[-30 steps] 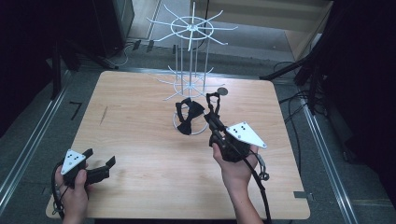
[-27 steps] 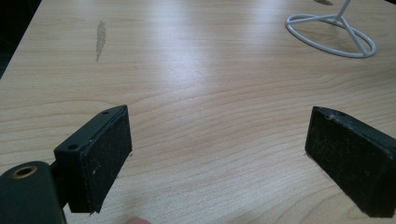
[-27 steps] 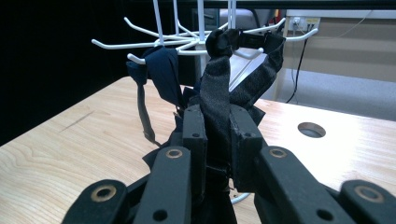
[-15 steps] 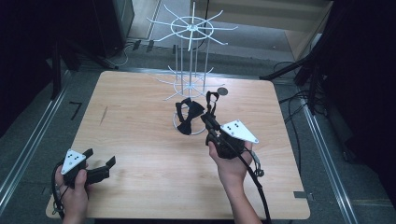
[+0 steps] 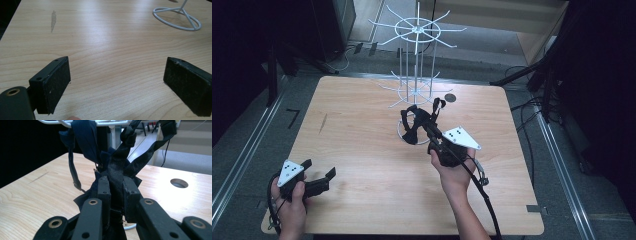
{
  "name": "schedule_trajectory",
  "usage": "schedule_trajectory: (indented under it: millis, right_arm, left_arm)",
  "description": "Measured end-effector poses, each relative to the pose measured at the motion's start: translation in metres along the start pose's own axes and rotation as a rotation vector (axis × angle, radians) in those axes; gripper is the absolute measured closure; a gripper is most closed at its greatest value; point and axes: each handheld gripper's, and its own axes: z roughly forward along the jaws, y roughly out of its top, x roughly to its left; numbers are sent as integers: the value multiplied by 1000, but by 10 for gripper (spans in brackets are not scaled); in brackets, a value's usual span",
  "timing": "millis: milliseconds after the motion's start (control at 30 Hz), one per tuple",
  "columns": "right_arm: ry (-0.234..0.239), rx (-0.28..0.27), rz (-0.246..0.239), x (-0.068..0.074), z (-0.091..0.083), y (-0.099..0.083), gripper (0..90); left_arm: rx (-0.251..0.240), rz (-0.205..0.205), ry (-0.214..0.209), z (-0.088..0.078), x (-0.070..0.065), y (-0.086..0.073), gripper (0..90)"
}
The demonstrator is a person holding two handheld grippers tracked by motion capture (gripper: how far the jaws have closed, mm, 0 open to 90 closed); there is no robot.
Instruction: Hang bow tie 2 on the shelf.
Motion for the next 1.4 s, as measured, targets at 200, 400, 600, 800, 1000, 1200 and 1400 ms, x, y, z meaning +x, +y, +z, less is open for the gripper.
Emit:
schedule_trajectory:
  millis: [200,400,600,800,1000,1200,1400]
  right_arm:
    - [5,17,7,0,6,-4,804]
    - [12,24,11,-2,13,-4,803]
    - [13,31,17,-3,17,-7,779]
    - [4,46,17,-5,16,-12,687]
    - [-12,45,44,-15,9,-13,516]
    - [-3,39,49,-23,1,-14,416]
    - [-28,42,46,-30,-6,-15,168]
  left_arm:
    - [-1,-1,1,0,0,0,81]
    - [-2,0,0,0,0,0,81]
    - [-2,0,-1,0,0,0,80]
    - [-2,-1,0,0,0,0,81]
    - [-2,2,0,0,0,0,80]
    - [1,4,1,0,0,0,81]
    - [0,3,1,0,0,0,80]
